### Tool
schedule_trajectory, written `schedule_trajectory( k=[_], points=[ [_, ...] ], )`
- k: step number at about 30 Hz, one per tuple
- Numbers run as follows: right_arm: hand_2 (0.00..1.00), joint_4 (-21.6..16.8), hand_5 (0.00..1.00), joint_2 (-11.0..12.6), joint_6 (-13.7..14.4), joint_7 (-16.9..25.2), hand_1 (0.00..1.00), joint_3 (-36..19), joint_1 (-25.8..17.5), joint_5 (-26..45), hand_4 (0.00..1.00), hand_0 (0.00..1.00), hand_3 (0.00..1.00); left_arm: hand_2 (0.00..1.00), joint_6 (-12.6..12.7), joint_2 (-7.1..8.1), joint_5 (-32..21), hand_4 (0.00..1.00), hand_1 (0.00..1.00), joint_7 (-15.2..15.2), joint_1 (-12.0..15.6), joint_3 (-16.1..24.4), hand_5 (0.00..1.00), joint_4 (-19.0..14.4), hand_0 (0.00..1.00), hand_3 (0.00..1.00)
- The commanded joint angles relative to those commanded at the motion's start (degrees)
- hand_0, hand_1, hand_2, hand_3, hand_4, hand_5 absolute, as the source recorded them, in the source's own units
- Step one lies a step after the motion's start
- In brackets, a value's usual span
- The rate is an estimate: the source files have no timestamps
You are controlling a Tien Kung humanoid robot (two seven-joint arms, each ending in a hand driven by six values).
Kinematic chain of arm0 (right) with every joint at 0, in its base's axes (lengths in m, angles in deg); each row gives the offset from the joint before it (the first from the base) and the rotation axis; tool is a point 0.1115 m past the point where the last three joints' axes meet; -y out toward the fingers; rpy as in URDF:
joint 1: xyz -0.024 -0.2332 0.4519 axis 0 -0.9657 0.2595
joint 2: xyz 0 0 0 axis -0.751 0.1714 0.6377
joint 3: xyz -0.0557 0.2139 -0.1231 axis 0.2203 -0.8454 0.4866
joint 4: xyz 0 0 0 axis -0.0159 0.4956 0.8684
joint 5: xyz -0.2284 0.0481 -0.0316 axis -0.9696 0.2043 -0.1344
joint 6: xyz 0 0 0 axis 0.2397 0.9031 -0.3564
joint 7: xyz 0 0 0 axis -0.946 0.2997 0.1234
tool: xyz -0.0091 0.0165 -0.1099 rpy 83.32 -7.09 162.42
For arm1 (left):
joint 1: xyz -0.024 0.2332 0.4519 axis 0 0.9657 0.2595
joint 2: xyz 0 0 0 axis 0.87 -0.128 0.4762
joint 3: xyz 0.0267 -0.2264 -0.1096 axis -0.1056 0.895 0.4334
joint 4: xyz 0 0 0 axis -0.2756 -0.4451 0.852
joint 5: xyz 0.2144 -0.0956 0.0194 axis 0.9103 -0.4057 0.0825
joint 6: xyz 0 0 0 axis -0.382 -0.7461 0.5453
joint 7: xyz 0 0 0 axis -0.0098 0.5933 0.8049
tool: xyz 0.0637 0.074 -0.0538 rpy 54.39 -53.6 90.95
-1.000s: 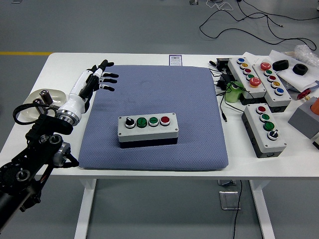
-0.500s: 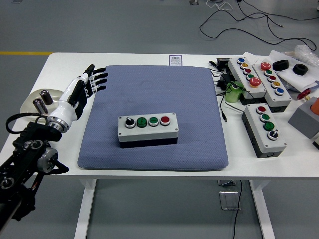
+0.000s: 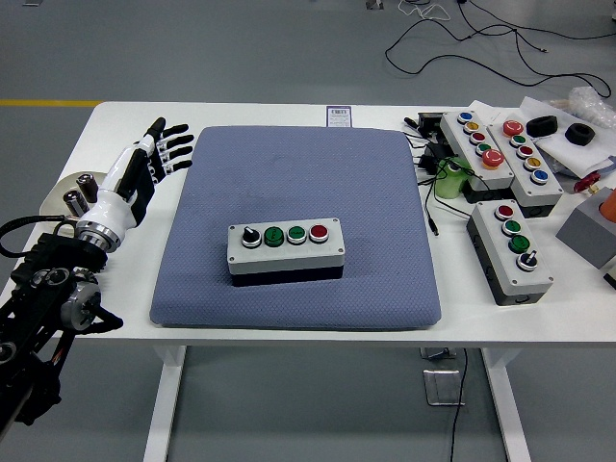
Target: Pick up the button,place it on the desk,press the button,press the button
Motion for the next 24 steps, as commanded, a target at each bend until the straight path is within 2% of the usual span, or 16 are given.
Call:
schedule_trajectory(
  k=[8,24],
  points=[
    [0.686,0.0,0.177,0.0,0.1,0.0,0.644,0.3,0.1,0.4,0.308,0.670,0.630,0.783,0.0,-0.41,0.4,0.685,0.784,0.2,-0.7,0.0,0.998,0.0,0.728,0.767],
    [0.686,0.0,0.176,0.0,0.1,0.1,0.645,0.4,0.2,0.6,0.308,0.671,0.629,0.782,0.3,-0.04,0.3,0.685,0.782,0.2,-1.0,-0.5,0.998,0.7,0.725,0.768]
  ],
)
